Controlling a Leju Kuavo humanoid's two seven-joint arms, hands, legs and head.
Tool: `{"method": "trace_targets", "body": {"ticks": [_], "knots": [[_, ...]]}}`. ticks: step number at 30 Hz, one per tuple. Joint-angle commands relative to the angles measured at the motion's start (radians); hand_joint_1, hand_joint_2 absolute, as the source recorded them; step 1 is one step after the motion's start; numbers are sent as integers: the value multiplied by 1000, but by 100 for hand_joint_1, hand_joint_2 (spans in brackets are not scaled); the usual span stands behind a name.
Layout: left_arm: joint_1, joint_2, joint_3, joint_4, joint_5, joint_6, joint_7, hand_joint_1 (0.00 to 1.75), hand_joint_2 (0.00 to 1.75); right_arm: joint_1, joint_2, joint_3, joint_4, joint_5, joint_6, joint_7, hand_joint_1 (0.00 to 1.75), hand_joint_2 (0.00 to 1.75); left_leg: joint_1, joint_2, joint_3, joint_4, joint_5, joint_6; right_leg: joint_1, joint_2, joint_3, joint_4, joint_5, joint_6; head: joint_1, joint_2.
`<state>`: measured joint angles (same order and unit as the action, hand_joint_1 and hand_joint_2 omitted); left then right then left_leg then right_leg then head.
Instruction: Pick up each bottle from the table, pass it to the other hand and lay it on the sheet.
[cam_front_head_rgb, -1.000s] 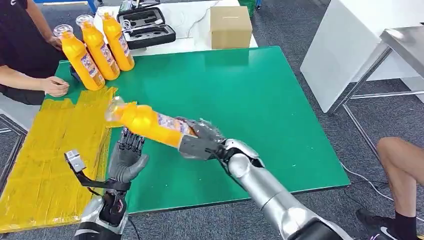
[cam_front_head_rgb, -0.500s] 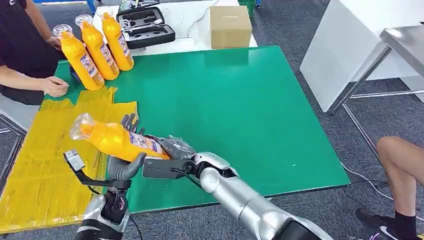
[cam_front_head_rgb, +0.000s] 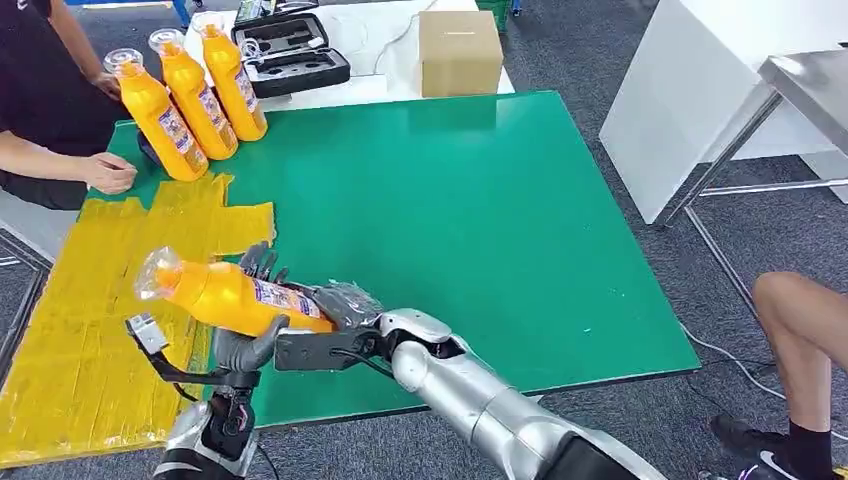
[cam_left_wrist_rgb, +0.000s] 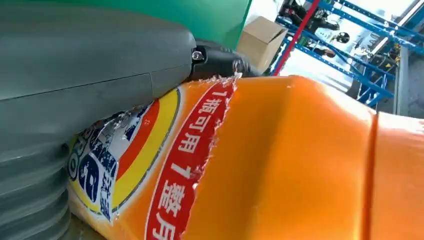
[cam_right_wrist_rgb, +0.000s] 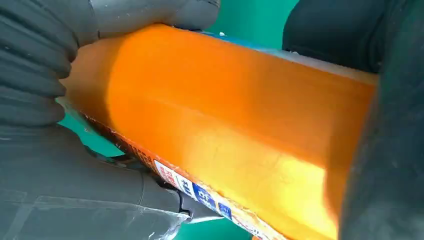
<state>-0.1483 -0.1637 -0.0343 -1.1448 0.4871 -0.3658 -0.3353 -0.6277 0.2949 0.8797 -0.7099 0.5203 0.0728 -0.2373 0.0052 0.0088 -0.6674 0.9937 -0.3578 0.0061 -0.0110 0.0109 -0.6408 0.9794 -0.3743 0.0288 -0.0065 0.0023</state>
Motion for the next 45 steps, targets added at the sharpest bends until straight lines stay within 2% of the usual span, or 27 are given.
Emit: {"method": "trace_targets", "body": {"ticks": [1,23,24,25,26,29,31,33,34,35,39,41,45], "knots": [[-102,-16,-2,73,-8,-4,4,175,175,11,9,117,74,-2,-5,-9,175,175,0,-3,3,-1,-1,0,0,-4,3,0,-2,-1,0,0],[-91,-8,13,42,-27,-12,-4,175,175,-2,-34,40,41,-32,-55,7,175,175,1,-6,5,1,-3,0,1,-6,6,1,-4,-1,0,0],[-90,-5,14,33,-45,0,-14,175,175,2,-38,24,32,-37,-71,9,122,175,1,-5,3,0,-2,0,1,-5,4,0,-3,-1,0,0],[-88,0,12,21,-83,27,-30,175,175,5,-47,10,21,-38,-84,12,0,175,0,-5,2,0,-1,0,1,-5,3,0,-3,-1,0,0],[-89,6,12,7,-137,74,-56,175,175,8,-54,-17,8,-52,-92,16,0,0,1,-6,4,1,-3,0,1,-6,5,0,-4,-1,0,0],[-118,24,37,-23,-337,269,-110,175,175,13,-99,-87,-62,-66,-119,22,0,0,1,-6,1,1,-1,0,1,-6,3,0,-3,-1,0,0],[-160,44,85,8,-369,308,-98,175,175,6,-128,-132,-107,-66,-117,21,0,0,1,-5,-1,1,0,0,1,-4,1,0,-1,-1,0,0],[-198,67,119,47,-469,391,-121,175,175,3,-146,-175,-141,-67,-109,23,0,0,1,-6,4,3,-3,-1,1,-5,5,2,-4,-1,0,0],[-203,73,126,48,-468,390,-121,175,175,-2,-149,-179,-143,-67,-109,23,0,0,0,-5,0,1,-1,0,1,-5,2,1,-2,-1,0,0],[-217,80,129,64,-559,470,-137,175,175,3,-150,-192,-156,-64,-109,22,0,0,1,-6,2,2,-2,-1,1,-5,4,2,-3,-1,0,0],[-244,138,187,92,-907,783,-119,175,175,35,-186,-223,-249,-26,-121,18,0,0,1,-3,2,0,0,-1,1,-3,3,1,-1,-1,0,0],[-232,149,211,73,-947,799,-115,175,175,44,-199,-232,-274,-25,-120,18,0,0,1,-2,3,0,-1,-1,1,-2,4,1,-1,-2,0,0],[-200,198,246,121,-1374,1061,0,175,175,63,-241,-257,-339,-33,-114,2,0,0,0,-1,4,0,-2,-1,1,-2,4,0,-2,-1,0,0]]}}
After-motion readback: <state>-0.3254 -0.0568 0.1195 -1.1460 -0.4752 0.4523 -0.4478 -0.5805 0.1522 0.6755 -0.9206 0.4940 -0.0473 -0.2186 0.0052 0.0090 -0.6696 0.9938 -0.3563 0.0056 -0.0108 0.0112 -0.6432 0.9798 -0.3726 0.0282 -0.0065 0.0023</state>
